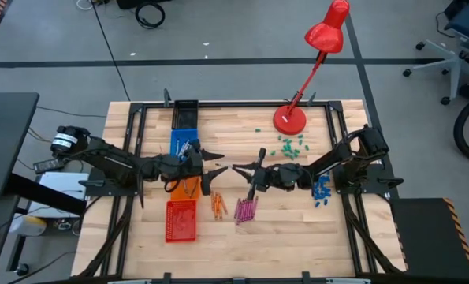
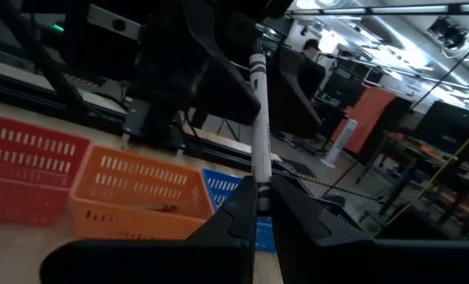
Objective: Sort crayons
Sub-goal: Put the black crayon into the blue bin
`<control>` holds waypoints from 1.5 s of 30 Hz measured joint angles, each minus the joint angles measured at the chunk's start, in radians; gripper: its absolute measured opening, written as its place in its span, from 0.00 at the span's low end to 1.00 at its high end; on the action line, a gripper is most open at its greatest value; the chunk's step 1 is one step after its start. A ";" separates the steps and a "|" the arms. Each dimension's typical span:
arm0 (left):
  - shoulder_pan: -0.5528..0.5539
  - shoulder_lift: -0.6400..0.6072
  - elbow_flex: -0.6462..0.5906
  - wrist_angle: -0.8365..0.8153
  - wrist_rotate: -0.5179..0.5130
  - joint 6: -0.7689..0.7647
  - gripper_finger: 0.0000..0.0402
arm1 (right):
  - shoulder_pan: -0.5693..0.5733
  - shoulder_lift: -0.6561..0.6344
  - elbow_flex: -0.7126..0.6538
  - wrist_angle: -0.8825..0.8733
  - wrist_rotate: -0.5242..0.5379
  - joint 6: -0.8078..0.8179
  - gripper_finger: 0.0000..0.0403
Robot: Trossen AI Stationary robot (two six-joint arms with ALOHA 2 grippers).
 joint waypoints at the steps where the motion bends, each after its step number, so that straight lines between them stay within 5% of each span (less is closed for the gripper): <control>1: 0.001 0.000 0.000 0.000 0.012 0.004 0.55 | -0.001 0.000 0.000 0.000 -0.003 0.002 0.09; 30: 0.006 0.000 0.000 0.007 0.079 0.059 0.09 | -0.022 0.001 0.000 -0.008 -0.062 0.060 0.09; 45: 0.047 -0.003 0.000 -0.119 0.072 -0.026 0.13 | -0.040 0.002 0.001 -0.060 -0.057 0.131 0.29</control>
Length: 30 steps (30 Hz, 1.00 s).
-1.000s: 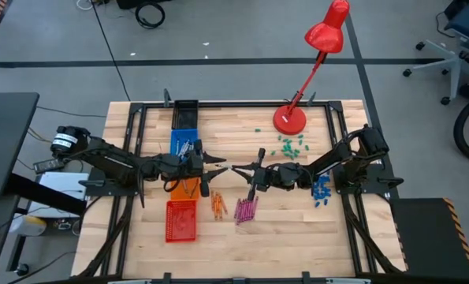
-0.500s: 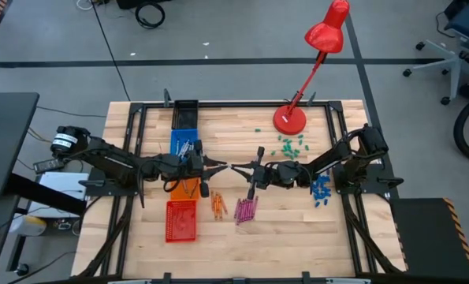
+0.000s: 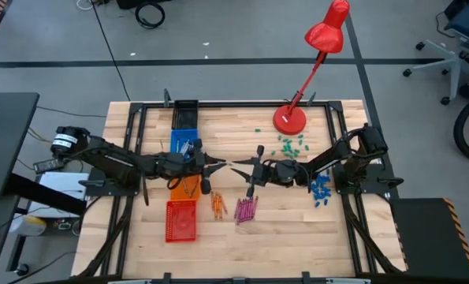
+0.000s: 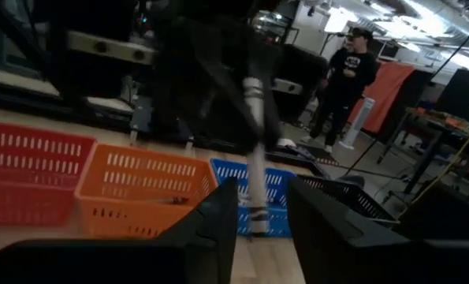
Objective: Sort crayons
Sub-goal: Put the black crayon into the blue bin
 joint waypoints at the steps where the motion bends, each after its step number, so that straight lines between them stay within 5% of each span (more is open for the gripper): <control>1: 0.005 -0.006 0.000 -0.025 0.000 -0.013 0.13 | 0.000 0.000 0.000 -0.008 0.001 0.001 0.31; 30: 0.178 -0.345 0.000 -0.811 0.002 -0.509 0.14 | -0.045 0.000 0.000 -0.098 0.011 0.048 0.35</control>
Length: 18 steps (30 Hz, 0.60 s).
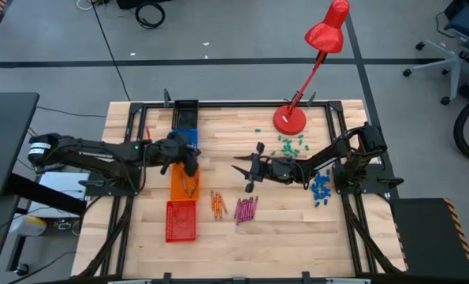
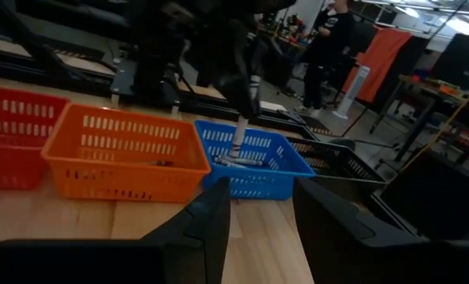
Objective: Sort crayons
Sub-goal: Put the black crayon into the blue bin
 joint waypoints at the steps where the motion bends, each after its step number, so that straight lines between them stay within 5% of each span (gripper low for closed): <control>1: 0.007 -0.006 0.000 -0.020 0.001 -0.009 0.14 | 0.000 0.000 0.000 -0.003 -0.008 0.000 0.35; 18: 0.163 -0.035 0.000 -0.305 0.004 -0.129 0.14 | -0.001 0.000 0.000 -0.010 -0.014 -0.008 0.35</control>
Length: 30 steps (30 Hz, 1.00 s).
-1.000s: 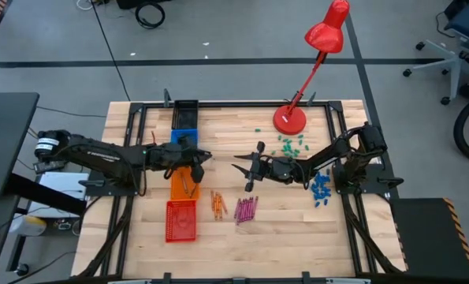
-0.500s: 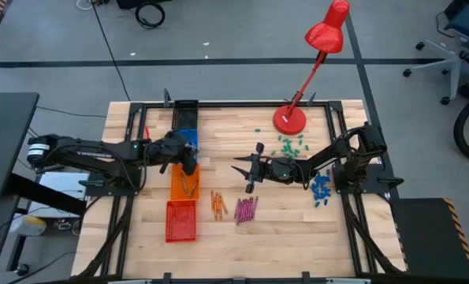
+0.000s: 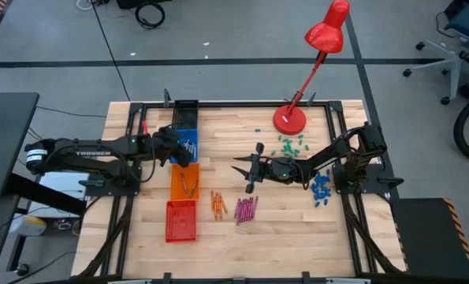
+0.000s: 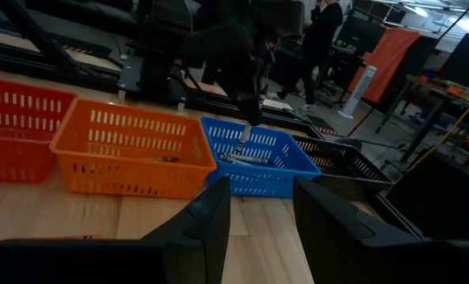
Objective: Sort crayons
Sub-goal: Put the black crayon into the blue bin
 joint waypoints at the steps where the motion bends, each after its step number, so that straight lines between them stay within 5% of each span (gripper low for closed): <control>1: 0.011 0.001 0.000 -0.010 0.013 0.000 0.14 | 0.000 0.000 0.000 0.000 0.000 -0.003 0.35; 18: 0.095 0.084 0.000 -0.084 0.226 0.008 0.14 | 0.000 0.000 0.000 -0.006 0.000 -0.009 0.35; 30: 0.095 0.084 0.000 -0.087 0.240 0.011 0.25 | 0.000 0.000 0.000 -0.012 -0.001 -0.008 0.35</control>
